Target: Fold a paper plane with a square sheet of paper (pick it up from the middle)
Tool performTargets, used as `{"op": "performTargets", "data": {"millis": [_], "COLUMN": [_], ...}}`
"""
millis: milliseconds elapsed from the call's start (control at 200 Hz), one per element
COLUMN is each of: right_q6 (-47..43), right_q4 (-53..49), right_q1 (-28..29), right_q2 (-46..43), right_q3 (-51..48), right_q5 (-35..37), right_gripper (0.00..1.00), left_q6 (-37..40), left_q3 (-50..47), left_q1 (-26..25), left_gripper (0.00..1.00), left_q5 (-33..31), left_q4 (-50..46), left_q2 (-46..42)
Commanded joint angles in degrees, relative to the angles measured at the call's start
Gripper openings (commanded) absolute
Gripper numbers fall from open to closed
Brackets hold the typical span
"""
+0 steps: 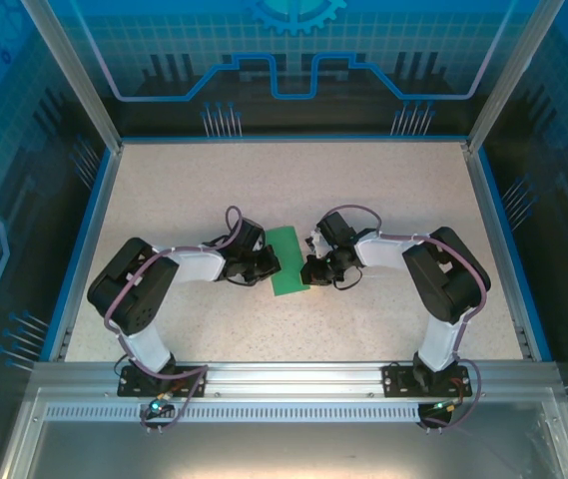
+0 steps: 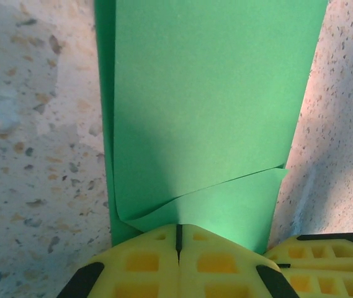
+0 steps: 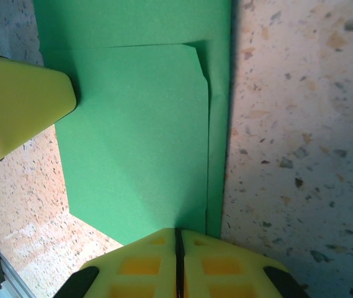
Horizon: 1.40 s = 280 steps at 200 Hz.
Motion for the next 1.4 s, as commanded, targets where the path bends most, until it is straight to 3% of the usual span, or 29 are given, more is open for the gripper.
{"op": "performTargets", "data": {"millis": [0,265,525,1095,1255,1395], "right_q6": [0.5,0.6,0.6,0.8,1.1,1.1], "right_q4": [-7.5,-6.9,-6.5,-5.6,-7.0,-6.5], "right_q1": [1.0,1.0,1.0,1.2,3.7,6.1], "right_q2": [4.1,3.9,3.7,-3.0,-5.7,-1.7], "right_q3": [-3.3,-5.1,-5.1,-4.0,1.1,5.7], "right_q5": [4.9,4.9,4.6,4.5,7.8,7.3], "right_gripper": [0.09,0.09,0.09,0.11,0.14,0.16], "left_q6": [1.3,5.5,3.3,5.0,5.2,5.4], "left_q3": [0.5,0.8,-0.8,2.8,2.4,2.4], "left_q1": [2.5,2.6,2.2,1.9,1.9,1.8], "left_gripper": [0.06,0.08,0.08,0.06,0.06,0.06], "left_q5": [-6.0,-1.5,8.6,3.6,3.0,2.8], "left_q4": [-5.6,-3.9,6.4,-1.2,-2.2,-2.5], "left_q2": [-1.4,-4.2,-4.1,4.6,4.8,5.0]}}
